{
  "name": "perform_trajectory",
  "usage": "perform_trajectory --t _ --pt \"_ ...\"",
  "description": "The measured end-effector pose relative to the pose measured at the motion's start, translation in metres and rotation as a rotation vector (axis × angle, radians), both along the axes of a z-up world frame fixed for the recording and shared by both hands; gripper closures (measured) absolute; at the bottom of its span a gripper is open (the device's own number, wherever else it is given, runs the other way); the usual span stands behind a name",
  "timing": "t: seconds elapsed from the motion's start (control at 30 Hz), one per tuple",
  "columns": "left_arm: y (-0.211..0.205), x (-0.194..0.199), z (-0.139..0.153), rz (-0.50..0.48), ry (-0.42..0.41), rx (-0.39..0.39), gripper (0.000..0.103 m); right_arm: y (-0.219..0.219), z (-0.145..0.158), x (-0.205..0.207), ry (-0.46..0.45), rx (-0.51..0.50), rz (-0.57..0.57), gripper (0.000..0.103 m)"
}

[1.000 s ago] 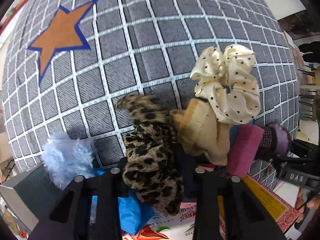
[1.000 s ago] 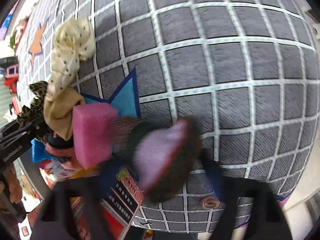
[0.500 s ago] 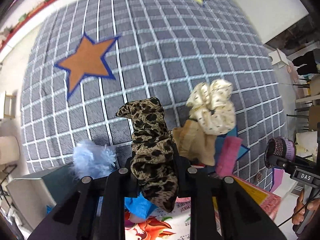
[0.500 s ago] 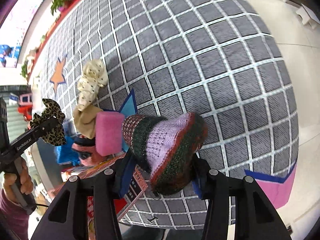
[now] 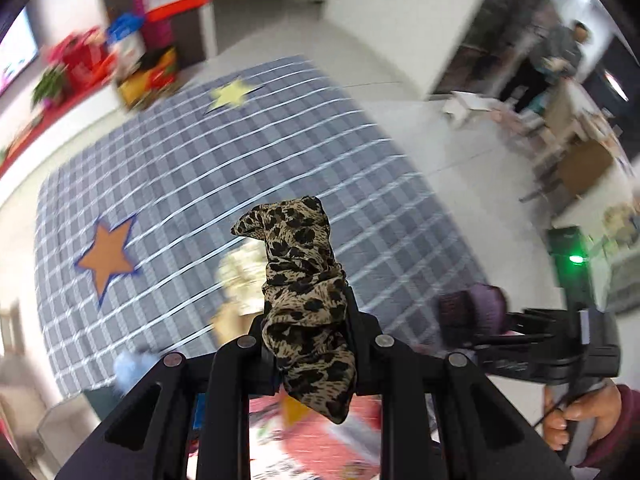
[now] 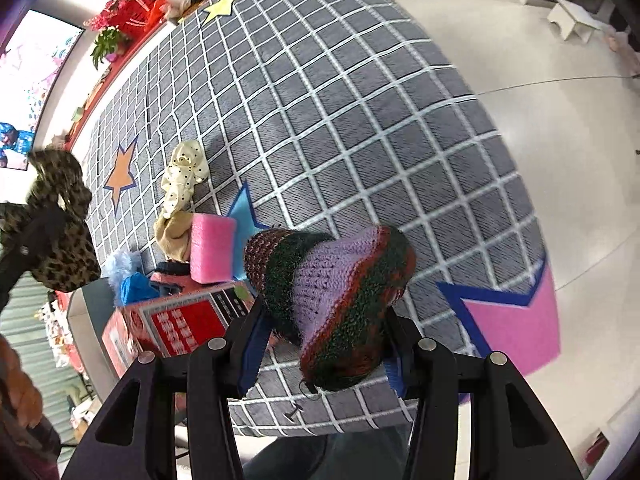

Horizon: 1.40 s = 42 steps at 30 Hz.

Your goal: Organize soft objects

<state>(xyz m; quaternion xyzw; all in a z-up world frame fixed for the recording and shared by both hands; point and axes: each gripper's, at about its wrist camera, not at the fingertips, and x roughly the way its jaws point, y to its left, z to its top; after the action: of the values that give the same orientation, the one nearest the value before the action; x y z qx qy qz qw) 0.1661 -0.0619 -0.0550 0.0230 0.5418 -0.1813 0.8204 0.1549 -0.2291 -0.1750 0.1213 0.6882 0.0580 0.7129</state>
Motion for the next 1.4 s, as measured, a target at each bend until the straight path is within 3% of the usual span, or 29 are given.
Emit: perform_trajectory --t 0.3,0.4,0.57,0.83,1.07,1.4 --pt "-0.063 -0.09 0.036 -0.331 -0.076 -0.039 0.078 -0.011 0.031 -0.048 -0.048 -0.083 -0.013 0.052" --pt "-0.062 -0.12 0.038 -0.392 -0.069 -0.05 0.078 -0.008 0.033 -0.067 -0.04 -0.088 -0.013 0.052" --pt "-0.041 -0.16 0.039 -0.402 -0.067 -0.04 0.078 0.012 0.029 -0.099 -0.009 -0.069 0.032 0.052" --pt "0.033 -0.191 0.035 -0.228 -0.071 -0.008 0.078 0.079 0.03 -0.134 0.006 -0.02 0.231 0.052" --pt "0.109 -0.208 0.036 0.016 -0.085 0.006 0.078 0.157 0.058 -0.143 -0.093 -0.034 0.475 0.052" --pt "0.191 -0.239 0.025 0.288 -0.062 0.046 0.078 0.243 0.101 -0.129 -0.192 0.046 0.574 0.052"
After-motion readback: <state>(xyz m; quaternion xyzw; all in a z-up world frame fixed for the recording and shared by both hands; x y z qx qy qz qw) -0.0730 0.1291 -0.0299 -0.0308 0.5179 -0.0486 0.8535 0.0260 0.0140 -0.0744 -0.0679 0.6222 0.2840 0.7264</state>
